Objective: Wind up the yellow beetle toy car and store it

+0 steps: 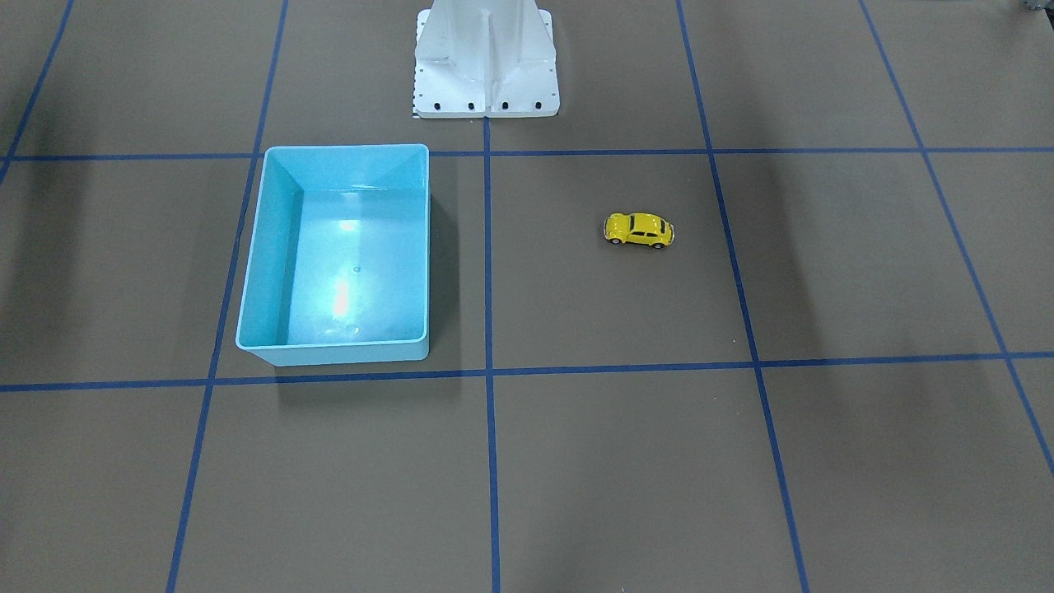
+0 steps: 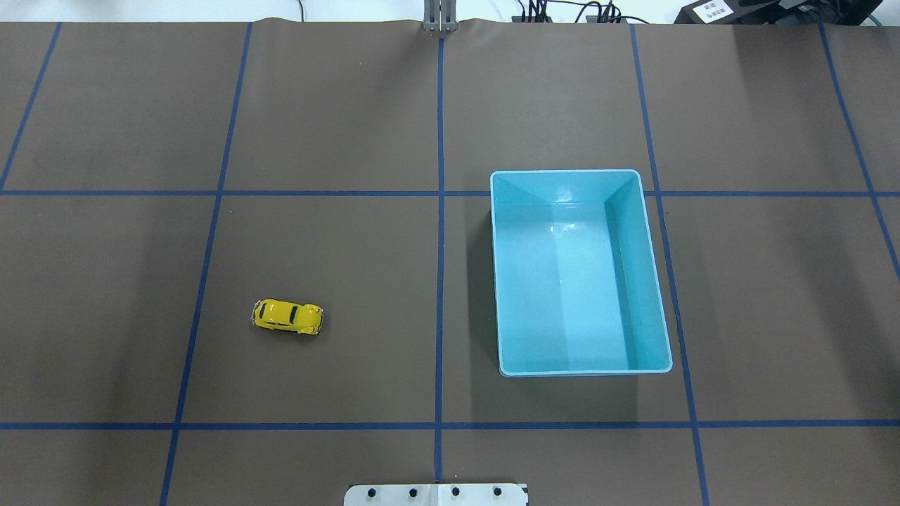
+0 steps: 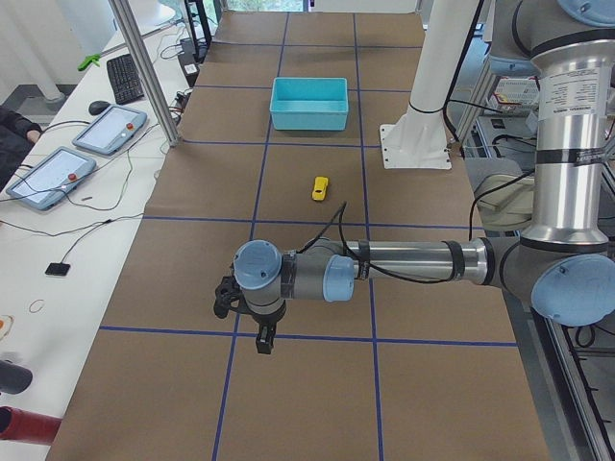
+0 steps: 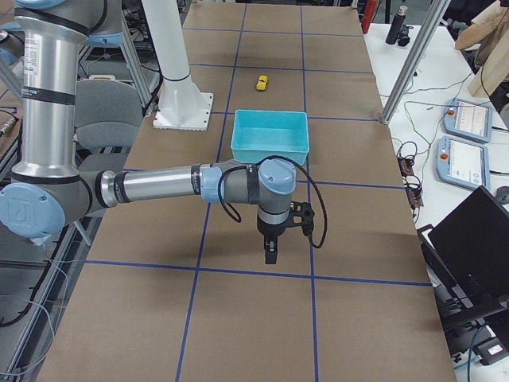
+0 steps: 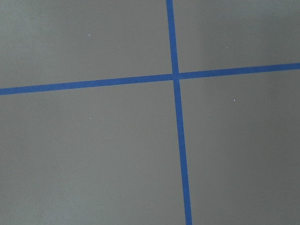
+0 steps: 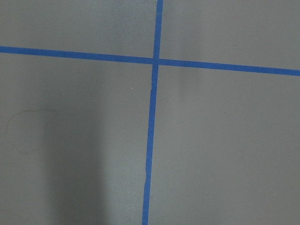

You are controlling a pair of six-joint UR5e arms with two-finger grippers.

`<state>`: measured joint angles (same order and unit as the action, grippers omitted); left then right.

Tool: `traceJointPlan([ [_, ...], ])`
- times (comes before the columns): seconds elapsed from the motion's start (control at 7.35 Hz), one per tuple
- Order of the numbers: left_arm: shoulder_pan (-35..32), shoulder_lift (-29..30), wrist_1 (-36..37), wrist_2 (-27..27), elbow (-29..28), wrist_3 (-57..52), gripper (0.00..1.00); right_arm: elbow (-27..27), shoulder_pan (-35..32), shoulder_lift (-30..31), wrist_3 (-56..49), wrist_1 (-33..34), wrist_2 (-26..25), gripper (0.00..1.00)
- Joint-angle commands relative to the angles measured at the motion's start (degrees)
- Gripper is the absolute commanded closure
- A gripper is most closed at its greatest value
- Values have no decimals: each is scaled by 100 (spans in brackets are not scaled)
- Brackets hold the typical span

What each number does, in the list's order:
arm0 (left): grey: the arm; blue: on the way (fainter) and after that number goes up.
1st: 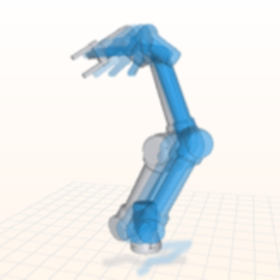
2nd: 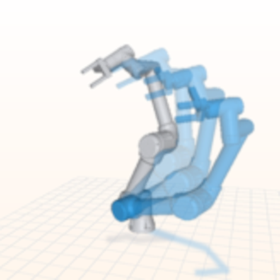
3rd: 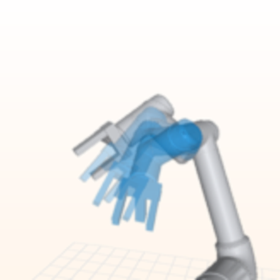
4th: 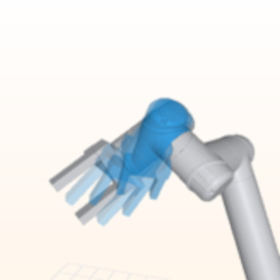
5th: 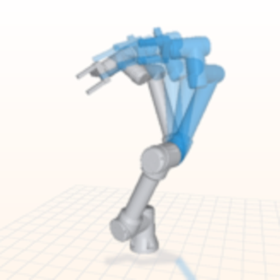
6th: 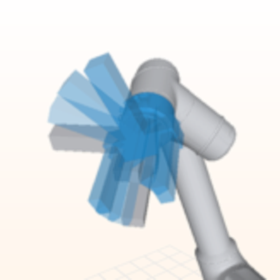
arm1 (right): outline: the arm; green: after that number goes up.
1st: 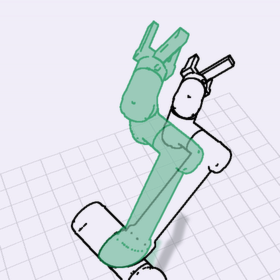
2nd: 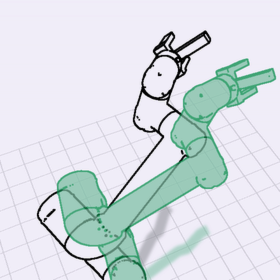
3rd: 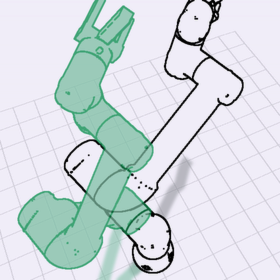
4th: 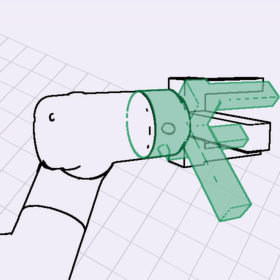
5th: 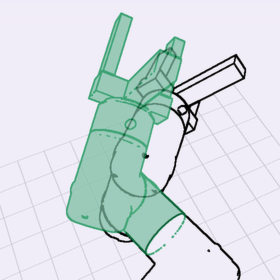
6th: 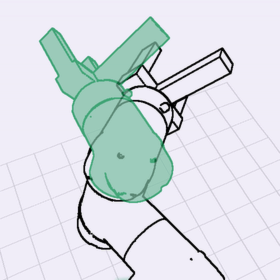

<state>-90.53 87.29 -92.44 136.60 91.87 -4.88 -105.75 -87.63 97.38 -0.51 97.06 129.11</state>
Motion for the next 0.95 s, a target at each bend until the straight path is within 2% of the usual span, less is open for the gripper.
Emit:
traceJointPlan([
  [0.0,0,60,-2,-2,24,-4,0,2,0,0,7,-3,9,0],
  [0.82,0,139,-20,-2,-73,-13,0,2,0,-8,7,-3,9,0],
])
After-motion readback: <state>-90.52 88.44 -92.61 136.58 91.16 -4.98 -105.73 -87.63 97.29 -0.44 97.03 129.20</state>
